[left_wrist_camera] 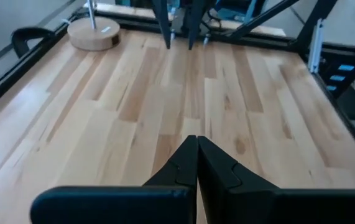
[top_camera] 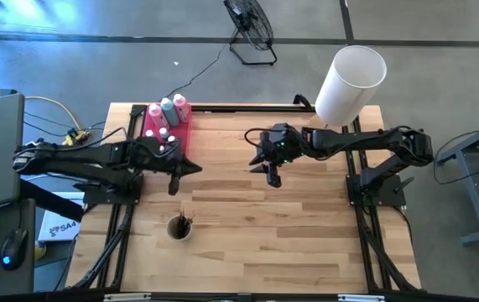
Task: Pick & Place Paint Supplies
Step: Put the silver paintbrush into the light brown cup
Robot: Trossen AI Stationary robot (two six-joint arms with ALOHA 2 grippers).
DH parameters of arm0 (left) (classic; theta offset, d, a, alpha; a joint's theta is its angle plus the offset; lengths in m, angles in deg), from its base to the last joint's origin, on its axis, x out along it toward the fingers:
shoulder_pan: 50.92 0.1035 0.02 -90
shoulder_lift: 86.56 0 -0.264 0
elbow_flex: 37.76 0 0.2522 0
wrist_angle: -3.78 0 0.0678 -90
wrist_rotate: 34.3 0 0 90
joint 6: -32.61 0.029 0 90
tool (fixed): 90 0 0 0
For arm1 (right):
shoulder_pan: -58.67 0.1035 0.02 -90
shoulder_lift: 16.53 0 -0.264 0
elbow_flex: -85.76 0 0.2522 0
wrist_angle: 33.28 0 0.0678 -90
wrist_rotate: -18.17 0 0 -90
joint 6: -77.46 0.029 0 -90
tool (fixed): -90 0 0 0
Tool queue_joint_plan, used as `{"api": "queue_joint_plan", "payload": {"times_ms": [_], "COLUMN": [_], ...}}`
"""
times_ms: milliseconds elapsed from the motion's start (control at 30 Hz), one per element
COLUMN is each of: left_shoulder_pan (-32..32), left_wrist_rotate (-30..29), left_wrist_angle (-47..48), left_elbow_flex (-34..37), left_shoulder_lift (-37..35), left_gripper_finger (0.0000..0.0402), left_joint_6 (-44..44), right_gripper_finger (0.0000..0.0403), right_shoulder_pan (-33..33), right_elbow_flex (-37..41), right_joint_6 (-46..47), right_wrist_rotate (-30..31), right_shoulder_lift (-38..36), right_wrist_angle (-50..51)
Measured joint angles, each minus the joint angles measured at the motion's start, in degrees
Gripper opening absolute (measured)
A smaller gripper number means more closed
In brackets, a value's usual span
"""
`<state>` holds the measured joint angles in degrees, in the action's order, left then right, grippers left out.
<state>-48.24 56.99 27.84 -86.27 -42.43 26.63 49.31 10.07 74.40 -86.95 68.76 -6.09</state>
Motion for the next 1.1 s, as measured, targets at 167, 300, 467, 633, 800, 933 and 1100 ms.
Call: {"api": "queue_joint_plan", "payload": {"times_ms": [167,300,467,633,800,933,1100], "left_shoulder_pan": [1.3,1.7,1.4,1.4,1.4,1.4,1.4], "left_wrist_rotate": [-0.4,-1.0,-1.2,-1.3,1.1,0.8,-1.9], "left_wrist_angle": [-0.3,-0.4,-0.5,-0.3,0.2,0.2,0.2], "left_elbow_flex": [0.0,0.0,0.0,0.0,0.0,0.0,0.0], "left_shoulder_lift": [1.3,1.6,1.3,1.5,1.5,1.5,1.5], "left_gripper_finger": [0.0000,0.0000,0.0000,0.0001,0.0002,0.0003,0.0003], "left_joint_6": [2.2,3.0,2.8,2.8,2.4,2.7,3.2], "right_gripper_finger": [0.0109,0.0109,0.0109,0.0109,0.0109,0.0109,0.0109], "right_shoulder_pan": [0.0,0.0,0.0,0.5,2.5,3.6,4.2], "right_elbow_flex": [0.0,0.0,0.0,0.0,0.0,0.0,0.0], "right_joint_6": [1.6,2.8,4.3,5.0,4.4,4.4,4.3], "right_wrist_rotate": [2.1,2.1,2.0,1.3,1.7,5.4,9.0], "right_shoulder_lift": [0.0,0.0,0.0,0.0,0.0,-1.2,-4.3], "right_wrist_angle": [1.6,1.4,1.3,1.2,1.1,1.0,1.8]}}
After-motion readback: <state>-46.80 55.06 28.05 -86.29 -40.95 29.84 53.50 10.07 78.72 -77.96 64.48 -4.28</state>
